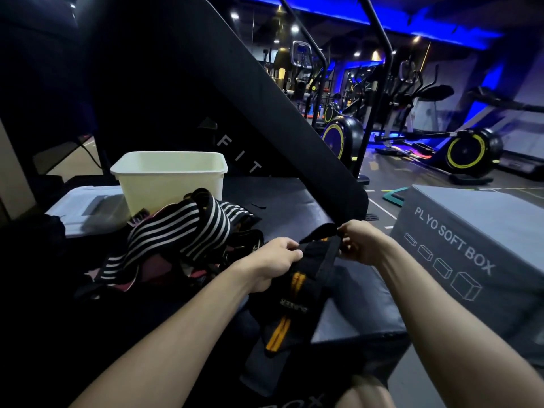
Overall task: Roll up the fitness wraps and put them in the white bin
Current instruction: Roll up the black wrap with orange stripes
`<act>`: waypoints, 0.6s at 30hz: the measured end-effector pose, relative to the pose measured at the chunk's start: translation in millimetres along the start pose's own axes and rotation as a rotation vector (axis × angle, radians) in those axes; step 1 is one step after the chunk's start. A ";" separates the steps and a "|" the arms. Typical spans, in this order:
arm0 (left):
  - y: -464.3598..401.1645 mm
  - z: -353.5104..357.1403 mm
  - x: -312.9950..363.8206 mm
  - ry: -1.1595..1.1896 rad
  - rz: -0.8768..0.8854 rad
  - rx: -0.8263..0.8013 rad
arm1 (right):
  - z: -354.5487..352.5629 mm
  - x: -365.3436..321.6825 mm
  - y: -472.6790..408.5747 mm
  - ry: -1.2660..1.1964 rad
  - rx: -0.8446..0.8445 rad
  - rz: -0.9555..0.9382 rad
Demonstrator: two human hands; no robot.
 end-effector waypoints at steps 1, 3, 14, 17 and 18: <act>-4.1 -2.0 -3.7 -0.048 -0.002 0.030 | -1.7 3.1 -0.1 0.004 0.010 0.007; -10.8 -3.2 -8.8 -0.117 -0.001 0.047 | -4.0 6.7 -1.4 0.006 0.039 0.004; -18.0 23.5 -17.6 -0.123 -0.037 -0.146 | 8.5 13.3 -31.2 0.105 -0.172 0.165; -5.6 24.6 -16.2 -0.104 -0.061 -0.275 | 8.5 27.3 -39.5 0.199 -0.299 0.244; -1.2 26.7 -12.6 -0.083 -0.046 -0.336 | 10.3 28.0 -37.6 0.242 -0.341 0.254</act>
Point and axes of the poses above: each hand's wrist, its own y-axis away from the middle knuckle, its own z-axis out of the palm, x = y × z, the point moved 6 cm from there along -y, towards the middle knuckle, and after that the axes turned 9 degrees about -y, right-handed, at the moved point
